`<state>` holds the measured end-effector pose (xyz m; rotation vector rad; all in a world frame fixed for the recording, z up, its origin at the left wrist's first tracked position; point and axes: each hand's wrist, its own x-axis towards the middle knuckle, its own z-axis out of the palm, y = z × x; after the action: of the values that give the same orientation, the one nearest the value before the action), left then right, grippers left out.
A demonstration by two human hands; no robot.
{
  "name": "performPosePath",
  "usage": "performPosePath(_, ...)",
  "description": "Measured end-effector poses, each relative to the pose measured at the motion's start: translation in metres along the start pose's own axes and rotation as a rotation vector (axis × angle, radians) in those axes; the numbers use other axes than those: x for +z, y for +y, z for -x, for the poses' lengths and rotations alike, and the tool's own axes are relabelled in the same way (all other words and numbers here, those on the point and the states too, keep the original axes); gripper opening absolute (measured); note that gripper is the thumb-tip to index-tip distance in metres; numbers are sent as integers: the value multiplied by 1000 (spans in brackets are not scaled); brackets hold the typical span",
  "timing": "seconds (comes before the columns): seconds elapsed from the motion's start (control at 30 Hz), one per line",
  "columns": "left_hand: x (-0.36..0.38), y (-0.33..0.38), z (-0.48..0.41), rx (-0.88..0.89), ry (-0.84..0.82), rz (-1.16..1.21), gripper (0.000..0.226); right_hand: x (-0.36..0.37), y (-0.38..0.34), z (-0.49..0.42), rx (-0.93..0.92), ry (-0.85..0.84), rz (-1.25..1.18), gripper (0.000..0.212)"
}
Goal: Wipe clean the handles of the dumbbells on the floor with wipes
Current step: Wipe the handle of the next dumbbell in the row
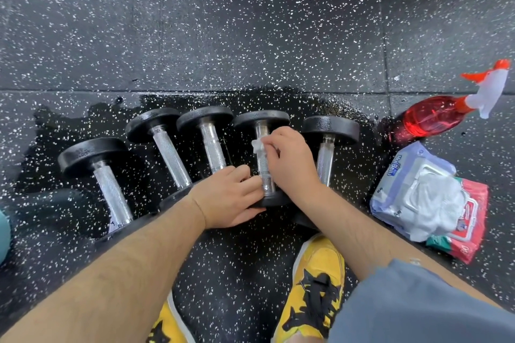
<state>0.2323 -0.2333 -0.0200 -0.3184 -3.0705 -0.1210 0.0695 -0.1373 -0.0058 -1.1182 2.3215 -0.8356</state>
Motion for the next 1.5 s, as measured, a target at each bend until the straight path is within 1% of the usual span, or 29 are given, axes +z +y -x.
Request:
performPosePath(0.07,2,1,1,6,-2,2,39,3,-5,2,-88,16,61,18)
performPosePath(0.13,4,1,2,13,-15,6,40,4,-9,9,-178,-38,106,17)
performPosePath(0.2,5,0,1,3,-9,4,39,4,-9,8,-154,-65,108,14)
performPosePath(0.3,4,0,-1,-6,2,18,37,7,-8,-3,-93,-22,115,13)
performPosePath(0.33,4,0,0,-4,1,21,38,8,-9,-3,-95,-45,130,14)
performPosePath(0.43,5,1,3,-2,11,18,38,1,-12,9,-114,-217,150,20)
performPosePath(0.47,5,1,2,-3,15,20,38,-1,-12,11,-102,-249,140,20)
performPosePath(0.5,5,0,2,-5,19,21,38,-3,-10,9,-90,-249,131,19)
performPosePath(0.63,3,1,1,-6,19,40,36,0,-8,-4,-37,-139,110,15)
performPosePath(0.73,5,2,2,0,24,28,37,2,-8,10,-45,-193,100,16)
performPosePath(0.8,4,0,0,-1,30,14,37,1,-6,14,-24,-200,45,14)
performPosePath(0.9,2,0,-1,-5,28,28,36,4,-3,-4,58,-119,-43,10)
performPosePath(0.97,3,2,1,-4,19,39,37,4,-2,-6,106,-98,-108,9)
performPosePath(1.1,3,1,1,-1,27,13,36,2,0,20,140,-161,-148,7)
performPosePath(1.17,2,0,0,-4,29,14,36,1,0,14,154,-194,-159,7)
performPosePath(1.23,2,1,1,-6,17,28,36,-2,-1,1,183,-171,-176,7)
performPosePath(1.33,2,2,1,-3,5,24,36,-4,1,0,218,-92,-198,8)
performPosePath(1.47,2,1,1,4,14,24,36,0,3,19,201,-161,-159,10)
performPosePath(1.5,2,1,1,4,12,29,36,0,3,16,204,-155,-154,11)
